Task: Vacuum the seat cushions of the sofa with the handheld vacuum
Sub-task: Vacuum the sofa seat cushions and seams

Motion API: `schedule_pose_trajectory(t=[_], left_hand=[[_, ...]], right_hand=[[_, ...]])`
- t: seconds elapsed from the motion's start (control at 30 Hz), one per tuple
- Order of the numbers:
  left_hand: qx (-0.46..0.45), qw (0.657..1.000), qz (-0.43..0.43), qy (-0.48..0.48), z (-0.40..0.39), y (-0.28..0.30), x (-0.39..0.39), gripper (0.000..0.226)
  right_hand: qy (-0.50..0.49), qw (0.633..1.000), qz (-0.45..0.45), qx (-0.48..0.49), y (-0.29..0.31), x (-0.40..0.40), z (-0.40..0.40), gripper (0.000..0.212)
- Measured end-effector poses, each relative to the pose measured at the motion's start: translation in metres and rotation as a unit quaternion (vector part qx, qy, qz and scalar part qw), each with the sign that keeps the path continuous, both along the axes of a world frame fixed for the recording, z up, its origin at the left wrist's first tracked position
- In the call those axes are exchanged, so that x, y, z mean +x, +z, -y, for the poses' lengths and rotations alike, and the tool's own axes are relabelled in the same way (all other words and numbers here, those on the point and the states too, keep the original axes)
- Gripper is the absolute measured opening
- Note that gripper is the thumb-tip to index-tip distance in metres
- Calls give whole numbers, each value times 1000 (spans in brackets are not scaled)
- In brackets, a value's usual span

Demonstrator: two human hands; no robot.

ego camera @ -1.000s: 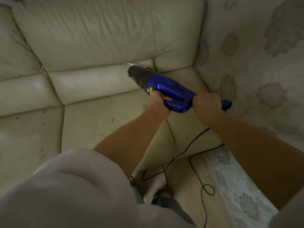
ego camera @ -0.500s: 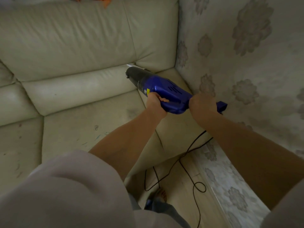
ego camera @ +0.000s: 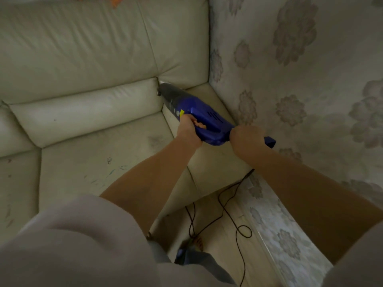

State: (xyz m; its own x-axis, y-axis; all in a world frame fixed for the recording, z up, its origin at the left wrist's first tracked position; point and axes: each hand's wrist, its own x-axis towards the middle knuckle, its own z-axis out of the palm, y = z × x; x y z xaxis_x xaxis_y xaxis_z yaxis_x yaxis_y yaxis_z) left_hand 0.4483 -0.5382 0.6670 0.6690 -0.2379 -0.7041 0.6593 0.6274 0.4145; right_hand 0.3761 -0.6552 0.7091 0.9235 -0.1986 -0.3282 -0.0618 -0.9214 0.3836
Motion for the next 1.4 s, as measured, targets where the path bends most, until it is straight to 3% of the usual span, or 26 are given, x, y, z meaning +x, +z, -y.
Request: schedule_pose_trajectory(t=[0.23,0.77,1.03,1.4], left_hand=[[-14,996,10,86,-49,5,-23,27],[35,955,29,291,-287,15,-20,30],[11,951,31,307,-357,13,0,31],[-12,960,22,280,-382,6,34,31]], right_hand=[[93,995,-27,1,8,2,-37,25],[329,944,18,32,7,59,-266,31],[328,945,9,12,3,86,-339,30],[297,955,-11,7,-2,114,-363,28]])
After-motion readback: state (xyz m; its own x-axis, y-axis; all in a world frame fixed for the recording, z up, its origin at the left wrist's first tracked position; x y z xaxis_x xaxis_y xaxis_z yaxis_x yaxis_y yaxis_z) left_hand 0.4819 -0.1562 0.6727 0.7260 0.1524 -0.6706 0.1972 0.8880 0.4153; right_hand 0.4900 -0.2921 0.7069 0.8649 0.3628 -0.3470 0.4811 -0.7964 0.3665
